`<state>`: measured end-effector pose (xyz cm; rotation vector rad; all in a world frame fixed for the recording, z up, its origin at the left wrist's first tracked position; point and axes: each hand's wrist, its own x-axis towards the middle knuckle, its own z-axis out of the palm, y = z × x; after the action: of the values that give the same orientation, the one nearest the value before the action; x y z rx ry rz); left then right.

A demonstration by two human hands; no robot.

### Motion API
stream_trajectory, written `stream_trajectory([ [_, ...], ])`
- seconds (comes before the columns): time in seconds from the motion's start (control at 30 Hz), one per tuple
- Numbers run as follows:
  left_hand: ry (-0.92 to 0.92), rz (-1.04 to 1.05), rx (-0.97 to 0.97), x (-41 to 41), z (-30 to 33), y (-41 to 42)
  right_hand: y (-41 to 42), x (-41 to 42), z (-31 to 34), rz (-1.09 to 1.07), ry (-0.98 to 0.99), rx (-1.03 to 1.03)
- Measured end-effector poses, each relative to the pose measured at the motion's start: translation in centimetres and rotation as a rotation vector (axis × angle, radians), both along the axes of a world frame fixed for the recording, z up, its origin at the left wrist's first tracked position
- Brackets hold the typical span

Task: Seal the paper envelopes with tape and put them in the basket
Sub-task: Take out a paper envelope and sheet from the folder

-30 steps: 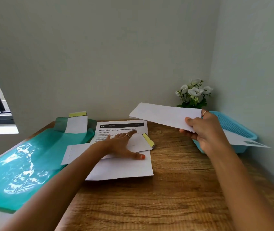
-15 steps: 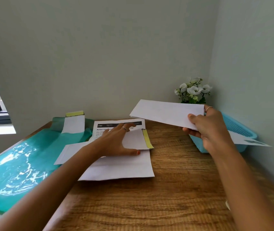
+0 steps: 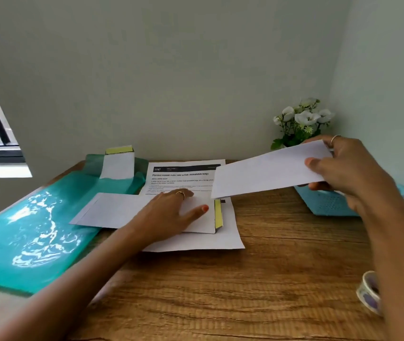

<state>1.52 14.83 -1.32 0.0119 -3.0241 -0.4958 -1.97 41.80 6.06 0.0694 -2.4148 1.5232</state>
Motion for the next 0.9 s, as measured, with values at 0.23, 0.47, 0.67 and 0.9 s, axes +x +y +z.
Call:
stream_trajectory([
  [0.23,-0.032,0.045,-0.074,-0.6,-2.1,2.3,0.6,0.4,0.5,-0.01,0.011,0.14],
  [0.47,0.041,0.052,-0.009,-0.5,-2.7,2.5,0.0,1.2,1.0,0.044,0.023,0.184],
  [0.67,0.092,0.031,0.059,-0.2,-2.4,3.0,-0.1,0.8,0.7,0.038,0.007,0.287],
  [0.9,0.108,0.035,0.107,0.3,-1.9,3.4,-0.4,1.0,0.7,0.068,-0.088,0.213],
])
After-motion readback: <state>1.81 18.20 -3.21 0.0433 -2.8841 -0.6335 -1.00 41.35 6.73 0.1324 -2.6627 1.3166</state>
